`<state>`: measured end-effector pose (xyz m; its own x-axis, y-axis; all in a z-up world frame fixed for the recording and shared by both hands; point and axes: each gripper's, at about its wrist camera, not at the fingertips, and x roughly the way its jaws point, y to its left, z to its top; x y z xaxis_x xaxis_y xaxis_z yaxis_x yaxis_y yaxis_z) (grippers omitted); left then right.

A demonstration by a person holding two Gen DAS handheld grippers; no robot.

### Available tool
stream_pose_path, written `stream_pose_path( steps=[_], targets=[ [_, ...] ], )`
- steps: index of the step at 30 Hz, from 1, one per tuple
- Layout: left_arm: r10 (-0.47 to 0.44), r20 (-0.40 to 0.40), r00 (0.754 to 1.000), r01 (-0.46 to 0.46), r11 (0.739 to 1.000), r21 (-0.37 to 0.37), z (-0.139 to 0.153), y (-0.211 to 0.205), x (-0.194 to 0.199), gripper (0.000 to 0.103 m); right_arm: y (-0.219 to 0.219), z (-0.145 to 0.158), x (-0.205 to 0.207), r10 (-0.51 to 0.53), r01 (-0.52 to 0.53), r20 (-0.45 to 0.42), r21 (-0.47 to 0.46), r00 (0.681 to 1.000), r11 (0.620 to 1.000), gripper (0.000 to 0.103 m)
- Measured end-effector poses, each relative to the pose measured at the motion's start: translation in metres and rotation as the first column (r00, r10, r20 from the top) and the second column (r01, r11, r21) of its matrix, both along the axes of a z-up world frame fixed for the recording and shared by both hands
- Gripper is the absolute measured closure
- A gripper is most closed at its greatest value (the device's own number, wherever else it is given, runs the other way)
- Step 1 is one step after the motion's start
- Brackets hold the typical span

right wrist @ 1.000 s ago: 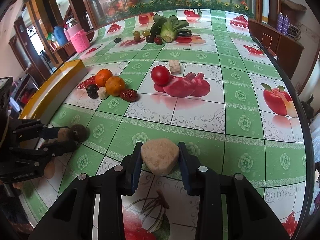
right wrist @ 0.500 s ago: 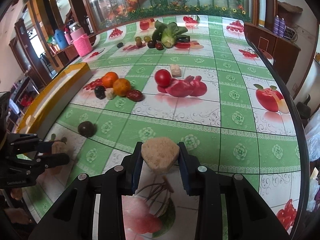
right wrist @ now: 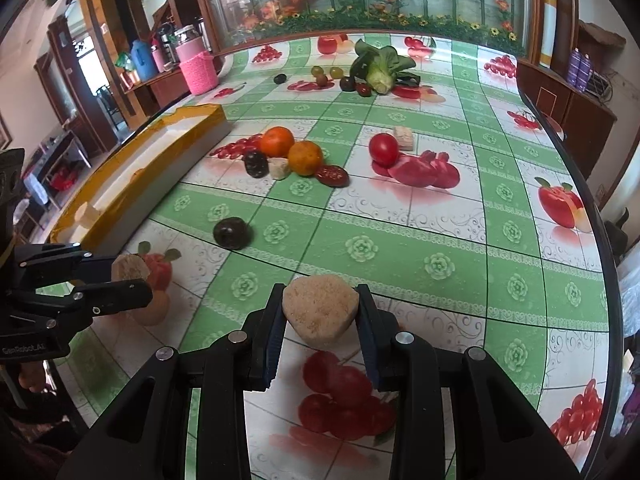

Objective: Organize fruits
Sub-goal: 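Lift both held items and carry them toward the white tray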

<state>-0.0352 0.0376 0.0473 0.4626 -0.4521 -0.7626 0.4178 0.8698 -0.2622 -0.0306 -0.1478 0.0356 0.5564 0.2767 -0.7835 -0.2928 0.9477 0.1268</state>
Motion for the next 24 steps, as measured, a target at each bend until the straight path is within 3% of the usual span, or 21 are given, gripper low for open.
stream_pose_path(
  steps=[14, 24],
  targets=[
    [0.162, 0.031, 0.986, -0.16, 0.986, -0.049, 0.016, 0.062, -0.003, 0.07, 0.069, 0.027, 0.015, 0.155, -0.155, 0.03, 0.0, 0.987, 0.988, 0.071],
    [0.32, 0.032, 0.947, -0.319, 0.947, -0.039, 0.015, 0.126, -0.003, 0.07, 0.146, 0.044, 0.033, 0.33, -0.331, 0.043, 0.003, 0.943, 0.944, 0.071]
  ],
)
